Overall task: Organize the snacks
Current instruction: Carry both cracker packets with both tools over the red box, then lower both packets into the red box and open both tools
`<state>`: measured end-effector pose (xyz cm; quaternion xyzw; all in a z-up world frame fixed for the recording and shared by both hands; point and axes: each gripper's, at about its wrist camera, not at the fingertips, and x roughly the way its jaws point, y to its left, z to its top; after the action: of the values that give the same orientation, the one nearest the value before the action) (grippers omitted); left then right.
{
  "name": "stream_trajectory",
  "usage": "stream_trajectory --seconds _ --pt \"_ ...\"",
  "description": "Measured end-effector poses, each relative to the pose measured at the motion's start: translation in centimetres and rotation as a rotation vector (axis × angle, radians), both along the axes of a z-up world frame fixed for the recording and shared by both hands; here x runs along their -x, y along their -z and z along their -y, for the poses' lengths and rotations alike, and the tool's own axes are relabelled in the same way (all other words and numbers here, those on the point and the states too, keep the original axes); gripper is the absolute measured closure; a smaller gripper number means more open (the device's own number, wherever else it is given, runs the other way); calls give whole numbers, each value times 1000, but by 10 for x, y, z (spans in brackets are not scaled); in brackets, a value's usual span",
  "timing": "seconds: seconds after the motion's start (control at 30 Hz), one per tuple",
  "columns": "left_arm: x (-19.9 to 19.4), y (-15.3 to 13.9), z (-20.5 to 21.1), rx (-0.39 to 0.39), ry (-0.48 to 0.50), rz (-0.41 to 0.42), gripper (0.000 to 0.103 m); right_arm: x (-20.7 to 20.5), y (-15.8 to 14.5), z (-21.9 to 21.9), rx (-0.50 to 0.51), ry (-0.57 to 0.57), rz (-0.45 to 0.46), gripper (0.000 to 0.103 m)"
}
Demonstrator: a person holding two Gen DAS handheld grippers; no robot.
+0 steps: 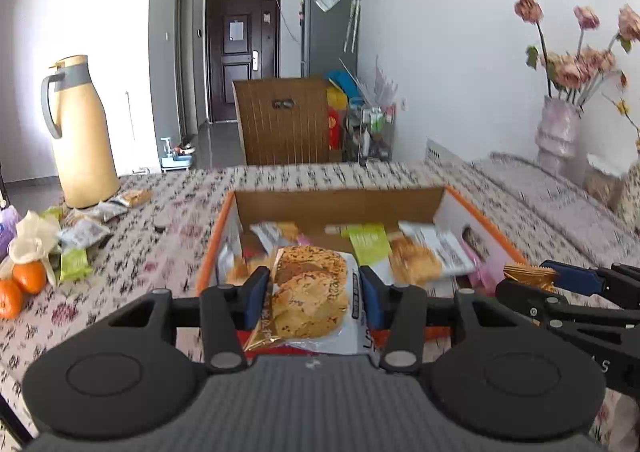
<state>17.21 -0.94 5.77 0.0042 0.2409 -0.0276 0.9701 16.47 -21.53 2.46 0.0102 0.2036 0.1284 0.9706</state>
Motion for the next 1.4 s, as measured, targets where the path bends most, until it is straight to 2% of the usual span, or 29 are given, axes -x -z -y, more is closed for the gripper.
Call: stream_trajectory --seconds 0.3,0.47,0.7,0.83,1.03,1.13,1.2,1.23,1.27,1.3,1.4 --pt "-48 -20 -9 21 -49 41 55 -52 -26 -16 9 -24 49 52" --pt "-78 -17 -14 28 -80 29 54 -85 -31 -26 18 -24 52 52" --pt "-118 7 -20 38 -132 -16 54 -125 -12 -37 13 0 12 52" --pt "-129 25 -23 39 -143 -46 54 -139 5 -39 13 -2 -16 52" --pt "-133 37 -31 49 -157 -59 44 -150 27 -37 1 -8 -70 51" --pt "-132 37 -31 58 -155 -53 26 -150 29 -35 -7 -6 -81 43" --pt "-131 37 -29 53 -157 -51 18 -150 31 -33 -20 -4 -91 30" --pt "-130 37 -29 53 -160 -49 10 -149 31 -32 -22 -1 -91 26" --pt "-129 35 -29 48 -172 -41 0 -150 31 -31 -25 6 -90 17" --pt "-127 34 -29 44 -193 -24 0 -149 31 -29 -31 13 -89 9" --pt "-124 28 -32 64 -196 -17 0 -148 28 -24 -53 33 -87 0"
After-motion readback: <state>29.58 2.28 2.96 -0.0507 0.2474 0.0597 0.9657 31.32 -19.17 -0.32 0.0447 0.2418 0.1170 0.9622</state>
